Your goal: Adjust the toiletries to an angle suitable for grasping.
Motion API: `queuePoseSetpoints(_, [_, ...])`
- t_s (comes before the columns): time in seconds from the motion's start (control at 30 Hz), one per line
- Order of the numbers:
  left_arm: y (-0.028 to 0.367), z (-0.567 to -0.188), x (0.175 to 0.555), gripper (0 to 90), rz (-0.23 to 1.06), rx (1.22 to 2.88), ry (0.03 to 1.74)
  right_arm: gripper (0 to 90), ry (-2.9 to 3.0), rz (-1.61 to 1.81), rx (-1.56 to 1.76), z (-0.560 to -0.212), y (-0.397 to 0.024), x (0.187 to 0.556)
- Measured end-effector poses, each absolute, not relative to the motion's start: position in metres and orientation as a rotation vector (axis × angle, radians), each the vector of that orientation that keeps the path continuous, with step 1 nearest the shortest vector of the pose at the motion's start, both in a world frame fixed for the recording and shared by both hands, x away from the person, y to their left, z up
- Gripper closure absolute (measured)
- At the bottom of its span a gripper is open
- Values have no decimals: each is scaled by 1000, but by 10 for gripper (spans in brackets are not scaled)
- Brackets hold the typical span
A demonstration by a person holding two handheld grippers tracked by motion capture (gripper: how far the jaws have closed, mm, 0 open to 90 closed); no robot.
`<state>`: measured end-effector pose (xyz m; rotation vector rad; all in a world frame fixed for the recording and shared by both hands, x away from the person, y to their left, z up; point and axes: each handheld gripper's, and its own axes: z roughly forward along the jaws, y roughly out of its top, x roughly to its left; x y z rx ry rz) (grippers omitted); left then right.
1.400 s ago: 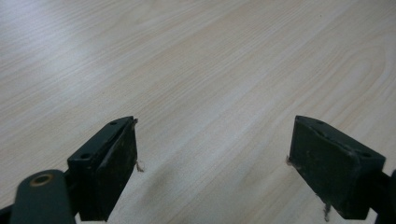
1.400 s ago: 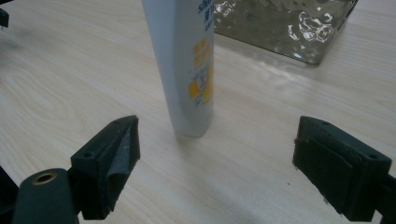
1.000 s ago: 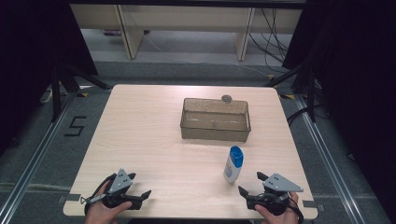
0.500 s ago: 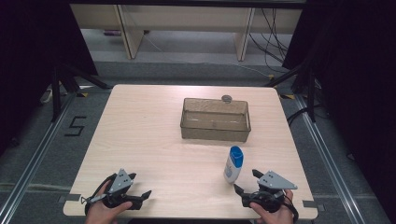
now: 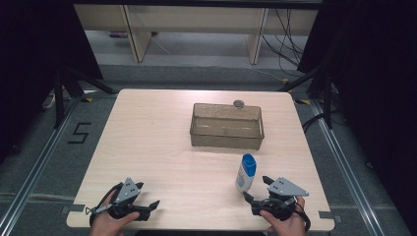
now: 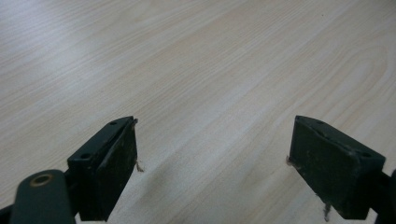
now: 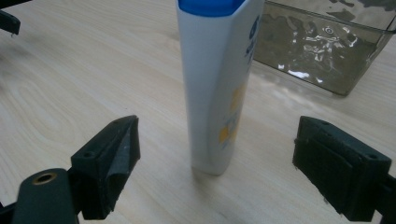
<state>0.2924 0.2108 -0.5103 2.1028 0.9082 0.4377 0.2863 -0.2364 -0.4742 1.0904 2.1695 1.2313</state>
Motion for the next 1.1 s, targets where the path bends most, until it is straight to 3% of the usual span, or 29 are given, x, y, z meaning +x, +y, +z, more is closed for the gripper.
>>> queuePoseSetpoints(1.1, [205, -510, 292, 149, 422, 2105, 876, 160, 2161, 1236, 1073, -474, -213, 305])
